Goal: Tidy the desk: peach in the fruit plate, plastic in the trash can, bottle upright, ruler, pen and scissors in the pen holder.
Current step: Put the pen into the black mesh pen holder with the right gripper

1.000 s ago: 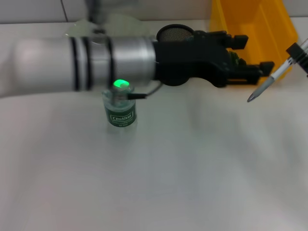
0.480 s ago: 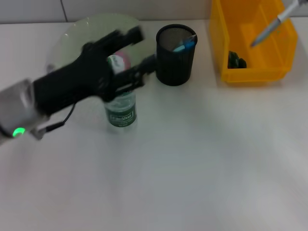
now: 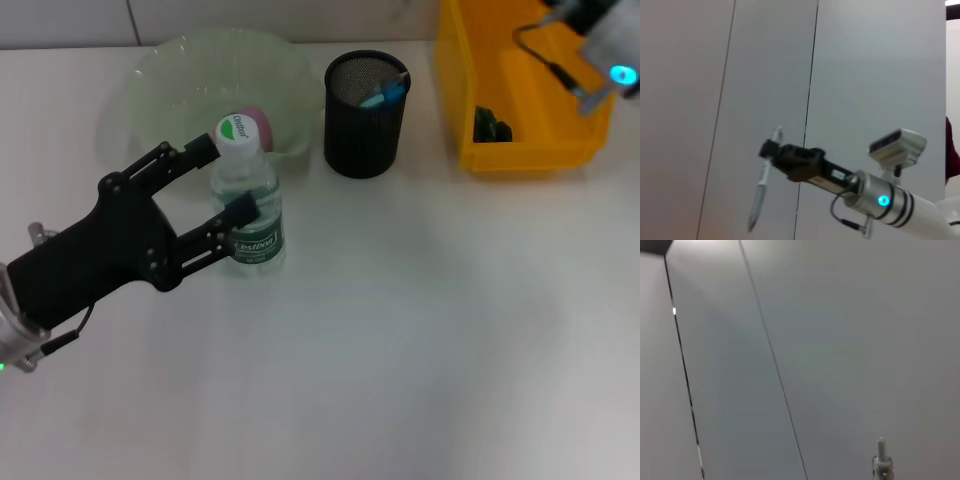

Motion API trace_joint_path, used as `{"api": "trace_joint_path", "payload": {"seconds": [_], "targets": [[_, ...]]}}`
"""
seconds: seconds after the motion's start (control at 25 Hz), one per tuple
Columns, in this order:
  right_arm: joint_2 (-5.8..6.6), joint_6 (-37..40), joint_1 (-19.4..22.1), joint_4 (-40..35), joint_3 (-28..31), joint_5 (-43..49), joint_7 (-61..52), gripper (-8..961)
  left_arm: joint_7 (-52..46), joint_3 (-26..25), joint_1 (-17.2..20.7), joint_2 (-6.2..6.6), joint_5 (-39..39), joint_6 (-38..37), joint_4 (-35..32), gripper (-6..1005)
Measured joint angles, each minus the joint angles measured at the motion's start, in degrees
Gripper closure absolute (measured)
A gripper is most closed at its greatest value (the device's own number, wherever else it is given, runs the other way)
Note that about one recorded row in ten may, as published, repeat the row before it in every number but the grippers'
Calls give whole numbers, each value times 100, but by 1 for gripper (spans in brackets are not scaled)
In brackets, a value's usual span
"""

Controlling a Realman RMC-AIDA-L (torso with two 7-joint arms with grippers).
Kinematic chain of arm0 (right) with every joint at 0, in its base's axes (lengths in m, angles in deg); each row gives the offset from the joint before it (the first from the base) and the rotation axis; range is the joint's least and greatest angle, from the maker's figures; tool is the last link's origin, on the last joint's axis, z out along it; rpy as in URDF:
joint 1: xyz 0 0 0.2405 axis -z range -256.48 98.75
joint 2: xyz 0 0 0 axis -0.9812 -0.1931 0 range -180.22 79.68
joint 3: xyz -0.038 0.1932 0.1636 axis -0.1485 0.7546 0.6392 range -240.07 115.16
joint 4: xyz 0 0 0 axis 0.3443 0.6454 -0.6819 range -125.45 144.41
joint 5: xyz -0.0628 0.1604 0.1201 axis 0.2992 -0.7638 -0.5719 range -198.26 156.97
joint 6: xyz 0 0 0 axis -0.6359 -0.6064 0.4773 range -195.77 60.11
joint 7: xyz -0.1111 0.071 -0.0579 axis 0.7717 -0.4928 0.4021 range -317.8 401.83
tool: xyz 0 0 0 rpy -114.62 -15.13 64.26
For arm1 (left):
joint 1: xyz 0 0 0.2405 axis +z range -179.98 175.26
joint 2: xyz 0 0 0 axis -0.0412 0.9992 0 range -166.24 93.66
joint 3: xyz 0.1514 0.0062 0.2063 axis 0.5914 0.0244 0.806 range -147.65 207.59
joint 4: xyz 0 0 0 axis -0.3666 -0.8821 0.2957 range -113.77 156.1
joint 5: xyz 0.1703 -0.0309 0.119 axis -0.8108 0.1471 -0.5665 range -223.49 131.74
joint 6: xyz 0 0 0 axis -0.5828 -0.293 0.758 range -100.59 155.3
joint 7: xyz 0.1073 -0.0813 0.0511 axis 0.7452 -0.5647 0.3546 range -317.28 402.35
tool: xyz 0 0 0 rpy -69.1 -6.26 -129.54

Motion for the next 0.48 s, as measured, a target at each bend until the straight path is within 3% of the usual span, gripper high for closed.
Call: {"api": "trace_joint_path", "payload": {"seconds": [0.24, 0.48], "targets": [[-21, -1322, -495, 542, -152, 9, 862, 766, 4, -12, 139, 7, -2, -9, 11, 225], [-29, -1804, -644, 729, -152, 57, 1037, 755, 7, -17, 165, 18, 8, -4, 6, 225]]}}
